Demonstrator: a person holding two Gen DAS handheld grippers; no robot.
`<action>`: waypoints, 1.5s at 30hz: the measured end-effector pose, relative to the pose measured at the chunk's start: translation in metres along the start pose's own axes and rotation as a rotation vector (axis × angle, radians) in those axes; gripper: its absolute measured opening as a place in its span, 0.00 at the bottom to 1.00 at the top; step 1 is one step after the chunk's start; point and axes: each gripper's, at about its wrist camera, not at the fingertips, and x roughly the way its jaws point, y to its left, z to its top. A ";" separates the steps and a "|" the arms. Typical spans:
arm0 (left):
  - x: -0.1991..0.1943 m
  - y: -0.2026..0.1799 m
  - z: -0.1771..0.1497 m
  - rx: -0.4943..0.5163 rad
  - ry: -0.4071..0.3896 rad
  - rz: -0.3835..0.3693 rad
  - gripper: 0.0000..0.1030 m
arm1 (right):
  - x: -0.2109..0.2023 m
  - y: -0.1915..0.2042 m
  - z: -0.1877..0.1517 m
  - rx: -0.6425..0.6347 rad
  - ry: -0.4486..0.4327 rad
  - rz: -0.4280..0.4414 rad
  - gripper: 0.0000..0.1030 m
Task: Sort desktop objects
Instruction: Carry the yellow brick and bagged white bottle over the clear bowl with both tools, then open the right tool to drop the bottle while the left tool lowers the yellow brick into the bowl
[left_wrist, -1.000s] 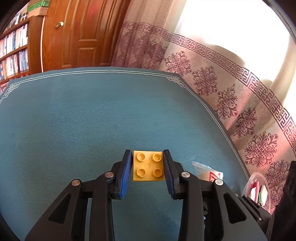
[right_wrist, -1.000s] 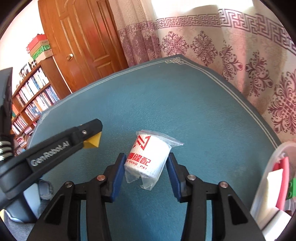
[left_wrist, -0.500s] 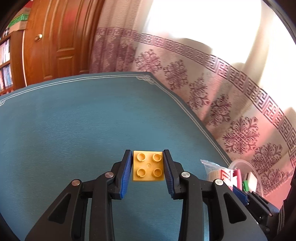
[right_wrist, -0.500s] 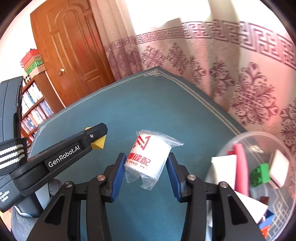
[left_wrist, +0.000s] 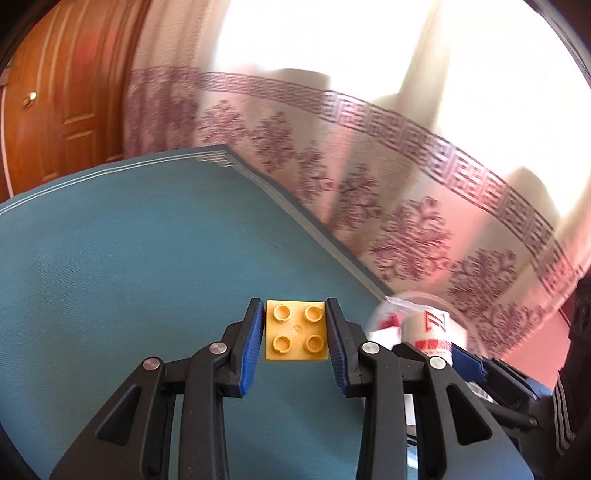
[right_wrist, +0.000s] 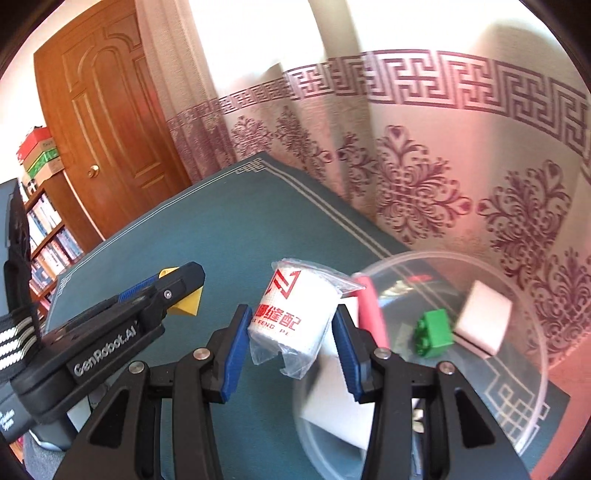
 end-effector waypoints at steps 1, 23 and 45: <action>-0.001 -0.006 -0.002 0.011 -0.004 -0.011 0.35 | -0.003 -0.007 0.000 0.010 -0.005 -0.012 0.48; 0.000 -0.035 -0.009 0.049 -0.012 -0.086 0.35 | -0.024 -0.099 -0.019 0.149 0.024 -0.180 0.47; -0.004 -0.046 -0.011 0.081 -0.008 -0.099 0.35 | -0.041 -0.121 -0.044 0.172 0.056 -0.217 0.55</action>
